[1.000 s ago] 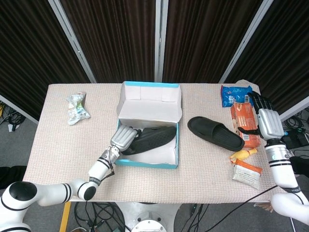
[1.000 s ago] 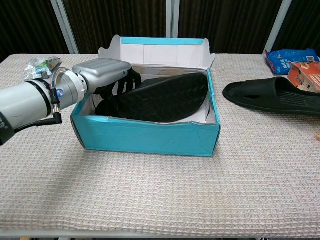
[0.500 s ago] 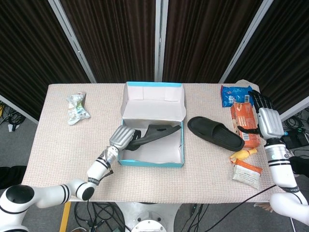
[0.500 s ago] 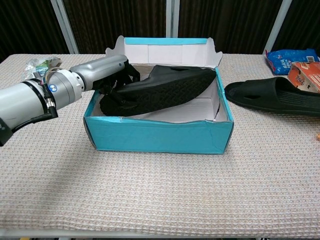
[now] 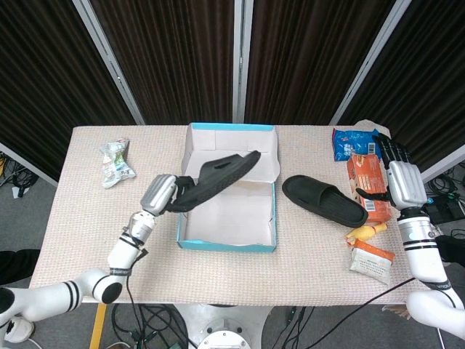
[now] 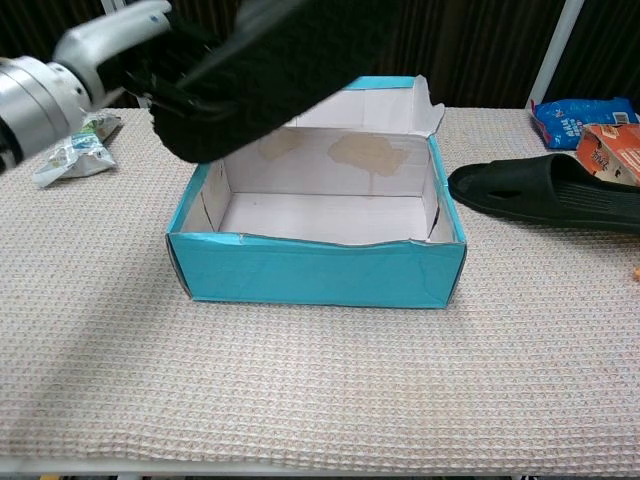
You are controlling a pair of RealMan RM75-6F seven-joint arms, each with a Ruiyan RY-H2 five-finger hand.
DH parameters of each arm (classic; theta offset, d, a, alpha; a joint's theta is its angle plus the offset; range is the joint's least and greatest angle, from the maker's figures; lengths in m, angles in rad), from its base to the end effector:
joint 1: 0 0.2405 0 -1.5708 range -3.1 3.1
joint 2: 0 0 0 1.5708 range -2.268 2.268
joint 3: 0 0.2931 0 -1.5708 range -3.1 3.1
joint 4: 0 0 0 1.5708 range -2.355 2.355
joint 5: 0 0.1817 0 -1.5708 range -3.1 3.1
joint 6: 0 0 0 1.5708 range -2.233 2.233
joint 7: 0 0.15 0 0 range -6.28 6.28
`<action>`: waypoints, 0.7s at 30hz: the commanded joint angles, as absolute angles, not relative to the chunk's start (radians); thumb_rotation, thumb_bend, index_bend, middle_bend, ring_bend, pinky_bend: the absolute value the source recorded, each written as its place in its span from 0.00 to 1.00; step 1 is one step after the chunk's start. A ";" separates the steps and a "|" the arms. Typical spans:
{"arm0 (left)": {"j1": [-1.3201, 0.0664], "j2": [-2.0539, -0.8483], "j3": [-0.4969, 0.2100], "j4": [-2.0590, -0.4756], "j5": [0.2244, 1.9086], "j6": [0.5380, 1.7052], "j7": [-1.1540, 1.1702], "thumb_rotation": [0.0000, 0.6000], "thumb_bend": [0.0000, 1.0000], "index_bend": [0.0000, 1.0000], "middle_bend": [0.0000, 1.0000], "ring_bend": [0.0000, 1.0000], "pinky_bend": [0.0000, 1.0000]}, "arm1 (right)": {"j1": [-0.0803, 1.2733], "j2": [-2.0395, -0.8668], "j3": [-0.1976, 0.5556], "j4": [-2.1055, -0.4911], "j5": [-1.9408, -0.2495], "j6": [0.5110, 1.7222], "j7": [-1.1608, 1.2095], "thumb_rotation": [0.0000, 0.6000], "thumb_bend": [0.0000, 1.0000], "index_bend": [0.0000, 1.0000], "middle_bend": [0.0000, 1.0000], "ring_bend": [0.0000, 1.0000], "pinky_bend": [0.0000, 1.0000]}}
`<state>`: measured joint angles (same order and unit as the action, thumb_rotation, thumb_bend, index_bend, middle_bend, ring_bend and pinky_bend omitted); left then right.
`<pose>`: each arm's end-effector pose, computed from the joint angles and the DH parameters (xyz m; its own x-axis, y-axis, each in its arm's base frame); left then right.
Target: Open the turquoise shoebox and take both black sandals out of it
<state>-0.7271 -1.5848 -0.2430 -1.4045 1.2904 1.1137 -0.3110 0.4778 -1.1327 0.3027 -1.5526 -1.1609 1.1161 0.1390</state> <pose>-0.1534 0.3813 0.0351 -0.1465 0.2516 0.9567 0.9118 -0.3408 0.2292 -0.2692 -0.3550 0.2098 0.1601 0.0139 0.9870 -0.9850 -0.0622 0.1607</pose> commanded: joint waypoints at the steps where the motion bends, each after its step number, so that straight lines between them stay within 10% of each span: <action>1: -0.650 -1.479 -0.259 -1.474 1.257 1.169 -0.280 1.00 0.45 0.68 0.75 0.73 0.85 | 0.474 -1.129 0.299 -1.557 -1.170 1.121 0.142 1.00 0.00 0.00 0.00 0.00 0.00; 17: -0.486 -1.478 -0.182 -1.394 0.912 1.118 -0.014 1.00 0.45 0.62 0.65 0.60 0.69 | 0.440 -1.117 0.265 -1.560 -1.230 1.147 0.183 1.00 0.00 0.00 0.00 0.00 0.00; 21: -0.486 -1.467 -0.181 -1.439 0.915 1.076 -0.012 1.00 0.29 0.41 0.45 0.36 0.49 | 0.433 -1.114 0.263 -1.560 -1.237 1.156 0.191 1.00 0.00 0.00 0.00 0.00 0.00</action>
